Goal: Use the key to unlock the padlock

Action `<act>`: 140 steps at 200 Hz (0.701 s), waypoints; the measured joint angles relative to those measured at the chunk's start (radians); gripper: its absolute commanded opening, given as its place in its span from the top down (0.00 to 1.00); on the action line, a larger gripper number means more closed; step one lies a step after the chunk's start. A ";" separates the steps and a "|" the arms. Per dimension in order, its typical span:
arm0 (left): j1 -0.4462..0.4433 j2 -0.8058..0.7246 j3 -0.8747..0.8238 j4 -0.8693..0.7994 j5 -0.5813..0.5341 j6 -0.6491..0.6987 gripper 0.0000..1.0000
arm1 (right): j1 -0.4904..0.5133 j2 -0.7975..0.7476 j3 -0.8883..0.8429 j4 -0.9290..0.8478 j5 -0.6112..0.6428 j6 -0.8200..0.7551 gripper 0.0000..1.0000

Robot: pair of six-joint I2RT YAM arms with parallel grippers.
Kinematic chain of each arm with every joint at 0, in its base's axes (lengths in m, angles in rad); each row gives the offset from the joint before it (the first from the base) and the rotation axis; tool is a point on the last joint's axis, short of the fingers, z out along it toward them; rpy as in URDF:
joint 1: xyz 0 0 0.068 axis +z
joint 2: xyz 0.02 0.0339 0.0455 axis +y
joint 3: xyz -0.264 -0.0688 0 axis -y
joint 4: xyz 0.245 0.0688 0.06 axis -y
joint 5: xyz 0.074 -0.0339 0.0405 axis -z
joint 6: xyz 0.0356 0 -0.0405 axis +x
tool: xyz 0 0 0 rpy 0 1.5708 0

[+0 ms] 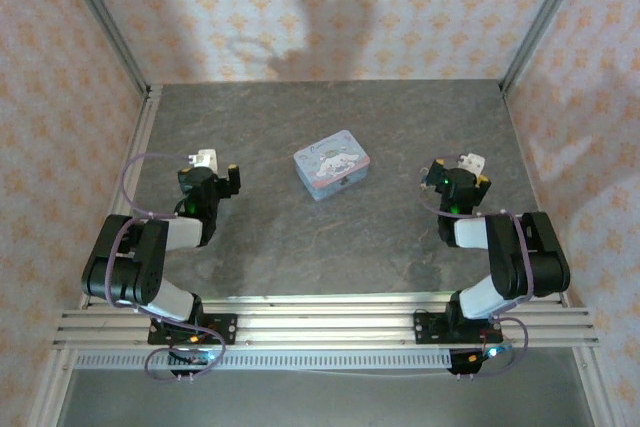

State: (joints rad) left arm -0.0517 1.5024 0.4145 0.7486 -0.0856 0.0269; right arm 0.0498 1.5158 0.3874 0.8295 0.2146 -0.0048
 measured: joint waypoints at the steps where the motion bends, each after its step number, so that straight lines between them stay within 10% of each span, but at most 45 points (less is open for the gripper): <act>1: 0.000 0.000 0.000 0.000 0.000 0.000 0.00 | 0.000 0.000 0.000 0.000 0.000 0.000 0.01; 140: 0.000 0.000 0.000 0.000 0.000 0.000 0.00 | 0.002 0.002 0.002 -0.008 -0.005 -0.005 0.01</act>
